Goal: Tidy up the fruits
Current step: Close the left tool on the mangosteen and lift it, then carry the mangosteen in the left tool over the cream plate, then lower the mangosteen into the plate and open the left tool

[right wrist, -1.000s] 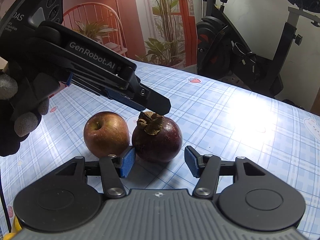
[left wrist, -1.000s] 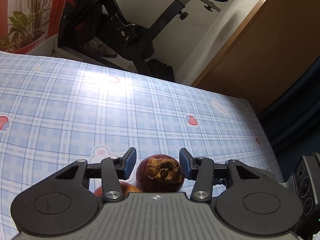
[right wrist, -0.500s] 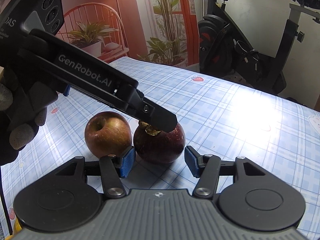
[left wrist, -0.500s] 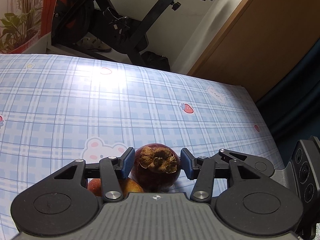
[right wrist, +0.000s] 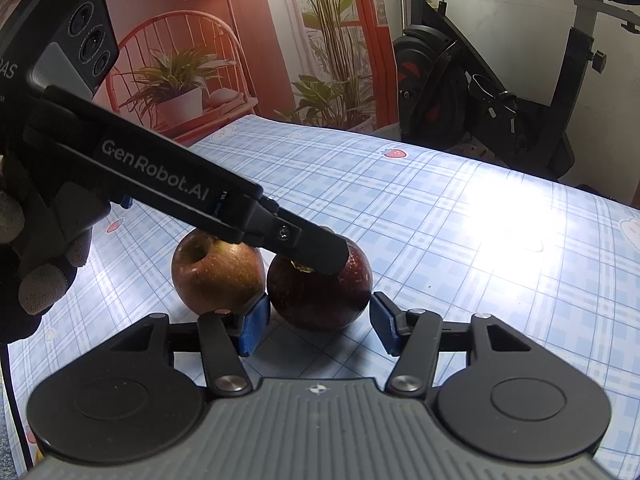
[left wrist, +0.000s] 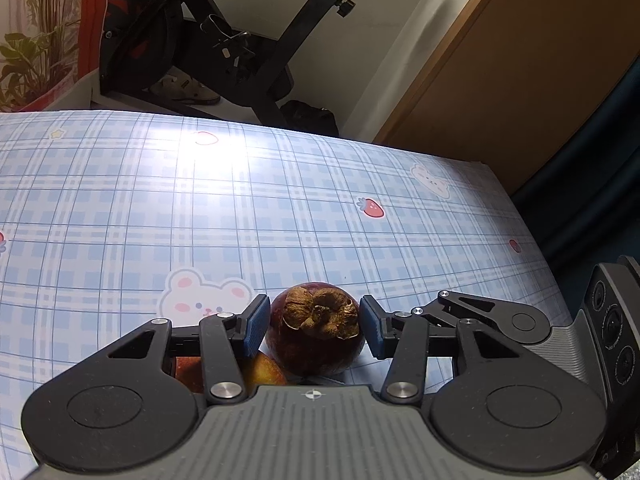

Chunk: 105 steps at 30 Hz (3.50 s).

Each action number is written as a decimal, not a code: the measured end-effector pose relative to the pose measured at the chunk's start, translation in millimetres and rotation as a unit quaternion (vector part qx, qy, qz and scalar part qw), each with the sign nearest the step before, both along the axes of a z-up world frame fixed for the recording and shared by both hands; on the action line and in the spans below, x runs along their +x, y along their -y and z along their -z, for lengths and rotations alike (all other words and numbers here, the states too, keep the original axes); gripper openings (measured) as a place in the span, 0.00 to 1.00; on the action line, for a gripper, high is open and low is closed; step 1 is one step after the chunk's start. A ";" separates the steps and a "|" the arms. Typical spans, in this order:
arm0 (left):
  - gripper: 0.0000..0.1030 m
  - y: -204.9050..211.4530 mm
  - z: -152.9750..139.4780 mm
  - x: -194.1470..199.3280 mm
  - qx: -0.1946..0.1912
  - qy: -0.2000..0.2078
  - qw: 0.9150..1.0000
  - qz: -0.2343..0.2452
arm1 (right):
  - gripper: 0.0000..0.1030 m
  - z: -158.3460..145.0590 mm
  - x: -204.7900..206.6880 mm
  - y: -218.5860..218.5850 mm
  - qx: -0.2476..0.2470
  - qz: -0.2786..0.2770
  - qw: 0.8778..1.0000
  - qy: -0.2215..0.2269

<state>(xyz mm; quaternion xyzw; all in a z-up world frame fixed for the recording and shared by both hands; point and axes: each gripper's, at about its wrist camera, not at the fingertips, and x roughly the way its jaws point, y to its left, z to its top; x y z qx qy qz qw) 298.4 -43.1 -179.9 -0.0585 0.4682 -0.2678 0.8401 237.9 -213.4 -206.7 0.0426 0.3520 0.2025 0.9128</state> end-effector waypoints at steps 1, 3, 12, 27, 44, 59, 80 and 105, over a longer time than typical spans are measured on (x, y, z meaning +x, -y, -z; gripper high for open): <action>0.50 1.4 -1.0 0.0 0.001 0.001 1.000 0.003 | 0.56 -0.8 -1.9 0.6 -0.001 0.000 1.000 0.000; 0.50 4.8 -2.2 -1.7 0.002 0.002 1.000 0.009 | 0.56 -2.1 -5.5 3.2 -0.001 0.001 1.000 0.000; 0.50 17.7 -12.1 -14.1 -0.001 0.006 1.000 0.024 | 0.56 -14.0 -28.1 13.4 -0.005 0.014 1.000 0.004; 0.50 30.7 -36.6 -71.5 -0.005 0.026 0.999 0.047 | 0.56 -45.4 -88.4 11.8 -0.018 0.024 0.999 0.019; 0.50 25.3 -53.7 -152.9 -0.004 0.053 0.997 0.055 | 0.56 -67.8 -166.3 -6.8 -0.024 0.015 0.999 0.029; 0.50 22.8 -33.2 -203.1 0.022 0.036 0.997 0.062 | 0.56 -50.2 -208.2 -23.3 -0.019 0.003 1.000 -0.002; 0.50 23.1 -11.3 -191.3 0.039 -0.011 0.998 0.055 | 0.56 -27.3 -193.7 -28.1 -0.017 -0.013 0.999 -0.039; 0.50 22.4 -15.5 -185.3 0.033 -0.009 0.998 0.046 | 0.56 -21.2 -190.5 -34.6 -0.039 -0.024 0.997 -0.055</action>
